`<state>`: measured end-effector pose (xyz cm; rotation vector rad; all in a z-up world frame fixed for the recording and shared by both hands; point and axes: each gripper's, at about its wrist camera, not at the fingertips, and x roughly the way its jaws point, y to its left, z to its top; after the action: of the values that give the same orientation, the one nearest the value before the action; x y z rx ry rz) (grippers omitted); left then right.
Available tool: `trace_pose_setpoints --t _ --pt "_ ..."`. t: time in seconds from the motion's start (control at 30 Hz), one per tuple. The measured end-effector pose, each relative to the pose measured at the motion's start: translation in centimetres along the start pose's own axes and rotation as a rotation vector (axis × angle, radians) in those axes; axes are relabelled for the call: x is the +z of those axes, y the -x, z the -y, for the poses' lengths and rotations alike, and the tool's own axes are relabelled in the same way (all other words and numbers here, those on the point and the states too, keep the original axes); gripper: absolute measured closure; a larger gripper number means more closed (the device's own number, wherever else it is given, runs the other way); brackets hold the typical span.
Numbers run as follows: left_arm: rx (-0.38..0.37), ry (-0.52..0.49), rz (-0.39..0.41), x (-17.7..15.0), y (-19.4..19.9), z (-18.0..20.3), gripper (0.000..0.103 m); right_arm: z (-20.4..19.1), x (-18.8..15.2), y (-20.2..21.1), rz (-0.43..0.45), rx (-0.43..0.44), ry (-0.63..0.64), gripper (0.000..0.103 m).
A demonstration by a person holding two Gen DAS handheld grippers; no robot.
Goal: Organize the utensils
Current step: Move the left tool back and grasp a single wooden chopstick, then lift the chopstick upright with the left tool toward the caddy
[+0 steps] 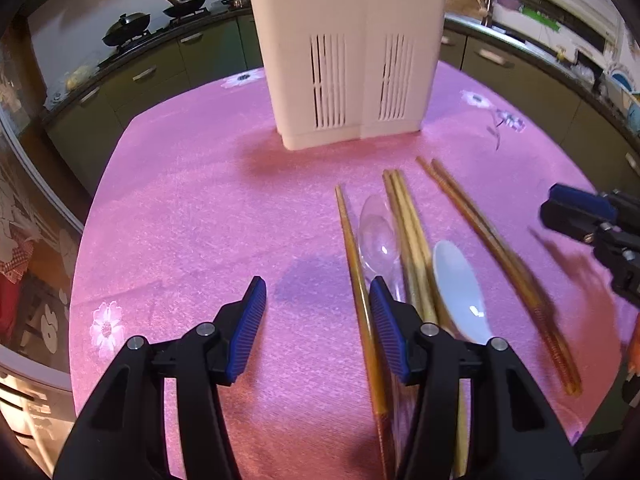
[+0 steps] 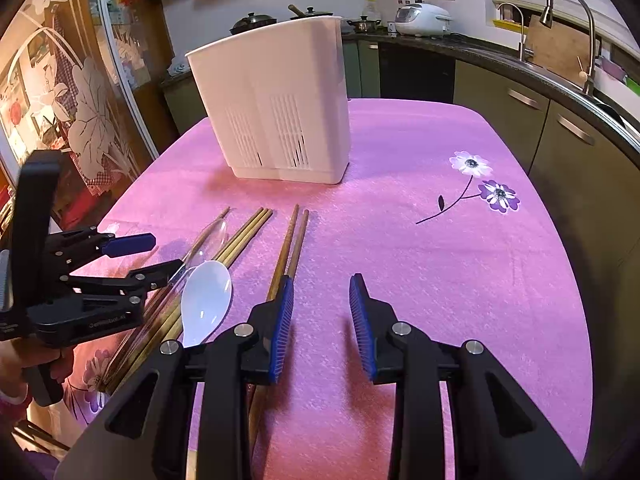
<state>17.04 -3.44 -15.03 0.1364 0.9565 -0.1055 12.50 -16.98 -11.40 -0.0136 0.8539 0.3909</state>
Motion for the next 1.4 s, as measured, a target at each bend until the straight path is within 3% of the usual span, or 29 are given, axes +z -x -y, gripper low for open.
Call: trace_pose_setpoints --t 0.23,0.4,0.5,0.57,0.6,0.63,0.7,1.13,1.4 --pt "0.053 0.008 -0.034 0.1 -0.2 -2.3 0.049 0.1 0.1 0.1 0.001 -0.006 0.002 0.073" --pt "-0.019 0.097 -0.080 0.5 -0.8 -3.9 0.047 -0.3 0.5 -0.7 -0.027 -0.007 0.018 0.073" --pt "-0.010 0.090 -0.071 0.9 -1.2 -3.5 0.046 -0.8 0.9 -1.6 -0.062 -0.007 0.044 0.073" --pt "-0.021 0.092 -0.065 1.2 -1.3 -3.4 0.059 -1.1 1.4 -2.2 -0.090 -0.009 0.059 0.073" --pt "-0.025 0.083 -0.061 1.3 -1.3 -3.2 0.082 -1.1 1.6 -2.4 -0.099 -0.014 0.063 0.073" --pt "-0.035 0.073 -0.064 1.4 -1.3 -3.0 0.094 -1.1 2.0 -2.7 -0.106 -0.021 0.067 0.073" --pt "-0.041 0.063 -0.068 1.4 -1.3 -2.9 0.097 -1.1 2.2 -3.0 -0.120 -0.011 0.068 0.073" --pt "-0.028 0.048 -0.052 0.7 -0.9 -3.3 0.097 -2.1 2.4 -5.2 -0.161 -0.081 0.083 0.073" --pt "-0.024 0.040 -0.046 0.7 -1.0 -3.3 0.097 -3.1 2.8 -6.4 -0.213 -0.073 0.106 0.073"
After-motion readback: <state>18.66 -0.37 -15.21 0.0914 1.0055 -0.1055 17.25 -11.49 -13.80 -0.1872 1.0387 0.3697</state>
